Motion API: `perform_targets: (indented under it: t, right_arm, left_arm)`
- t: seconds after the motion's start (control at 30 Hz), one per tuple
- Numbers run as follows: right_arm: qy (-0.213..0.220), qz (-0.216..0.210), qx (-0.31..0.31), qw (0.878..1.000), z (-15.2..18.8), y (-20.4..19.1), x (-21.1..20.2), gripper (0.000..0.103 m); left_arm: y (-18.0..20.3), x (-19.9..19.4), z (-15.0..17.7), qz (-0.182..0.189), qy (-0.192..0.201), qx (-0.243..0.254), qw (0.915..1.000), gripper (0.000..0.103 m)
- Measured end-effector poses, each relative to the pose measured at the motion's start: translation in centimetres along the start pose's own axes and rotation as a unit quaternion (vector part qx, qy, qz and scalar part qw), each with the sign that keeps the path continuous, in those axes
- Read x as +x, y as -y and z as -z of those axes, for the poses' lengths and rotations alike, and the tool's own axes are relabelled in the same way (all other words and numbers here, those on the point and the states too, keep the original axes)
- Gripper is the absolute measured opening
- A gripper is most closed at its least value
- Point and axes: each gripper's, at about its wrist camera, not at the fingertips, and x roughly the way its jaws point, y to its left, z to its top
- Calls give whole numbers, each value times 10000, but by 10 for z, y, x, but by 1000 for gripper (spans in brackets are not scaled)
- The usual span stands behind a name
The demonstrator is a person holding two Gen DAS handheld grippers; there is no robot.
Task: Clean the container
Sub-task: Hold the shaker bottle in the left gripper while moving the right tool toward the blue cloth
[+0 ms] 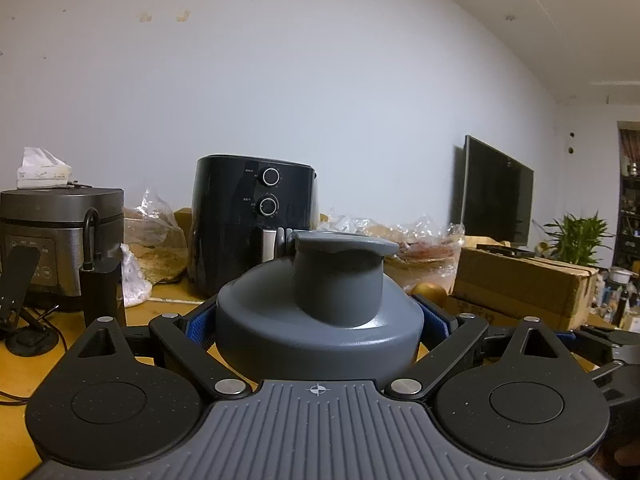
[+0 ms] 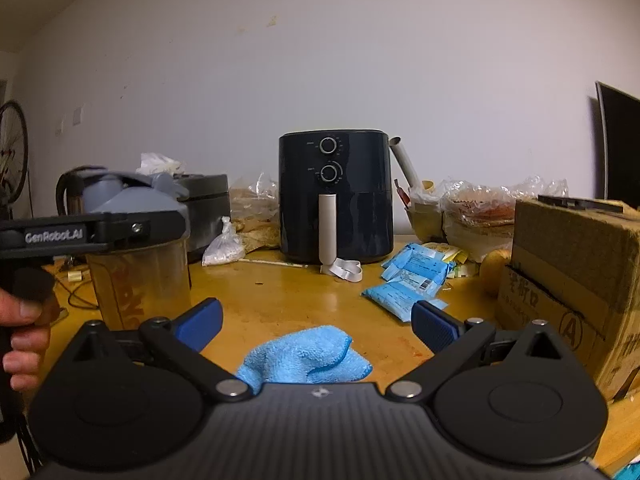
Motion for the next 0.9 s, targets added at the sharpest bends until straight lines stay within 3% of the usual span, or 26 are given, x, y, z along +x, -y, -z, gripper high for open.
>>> perform_targets:
  t: [0.9]
  right_arm:
    - [-62,116,157,9998,-1,5,1,103]
  left_arm:
    - [2,0,6,108,98,149,9998,96]
